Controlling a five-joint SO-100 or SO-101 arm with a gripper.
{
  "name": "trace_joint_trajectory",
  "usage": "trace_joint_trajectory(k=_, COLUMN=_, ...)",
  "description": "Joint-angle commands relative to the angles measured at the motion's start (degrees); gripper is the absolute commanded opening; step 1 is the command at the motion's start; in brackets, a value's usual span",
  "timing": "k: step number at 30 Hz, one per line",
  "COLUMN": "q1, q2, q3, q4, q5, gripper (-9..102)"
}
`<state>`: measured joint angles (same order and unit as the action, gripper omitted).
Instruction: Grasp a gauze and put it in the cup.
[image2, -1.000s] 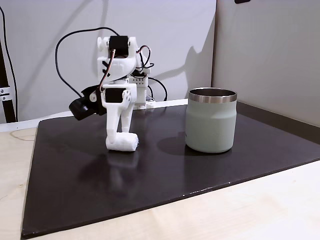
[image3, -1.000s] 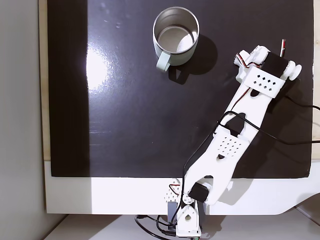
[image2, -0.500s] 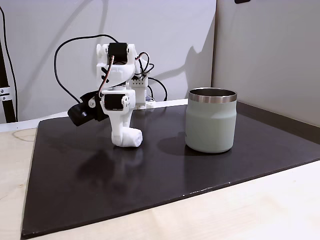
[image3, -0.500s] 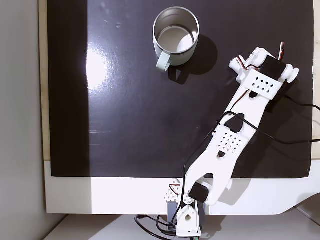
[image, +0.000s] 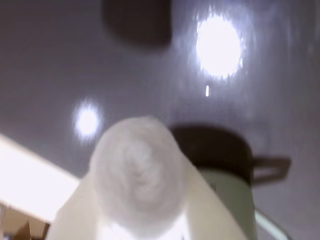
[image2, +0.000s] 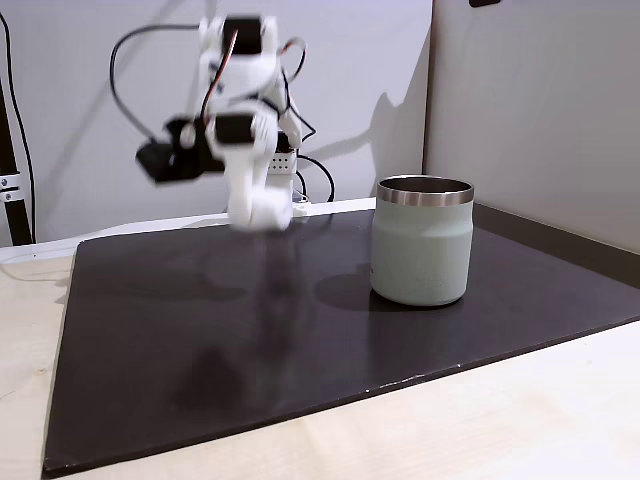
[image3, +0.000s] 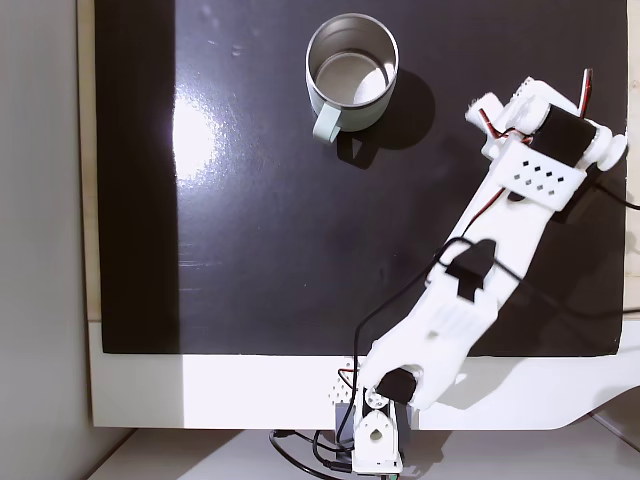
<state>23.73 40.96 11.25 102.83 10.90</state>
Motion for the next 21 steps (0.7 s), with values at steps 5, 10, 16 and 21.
trace_joint_trajectory(k=5, q1=-7.1, q2=19.1, q3=5.2, q4=0.4, q5=-1.0, gripper=0)
trace_joint_trajectory(k=10, q1=-15.3, q2=22.3, q3=3.8, q4=0.4, q5=-0.2, gripper=0)
trace_joint_trajectory(k=16, q1=-23.6, q2=17.8, q3=-5.7, q4=0.0, q5=3.7, gripper=0)
trace_joint_trajectory(k=21, q1=-27.9, q2=14.2, q3=-9.5, q4=-3.1, q5=5.1, gripper=0)
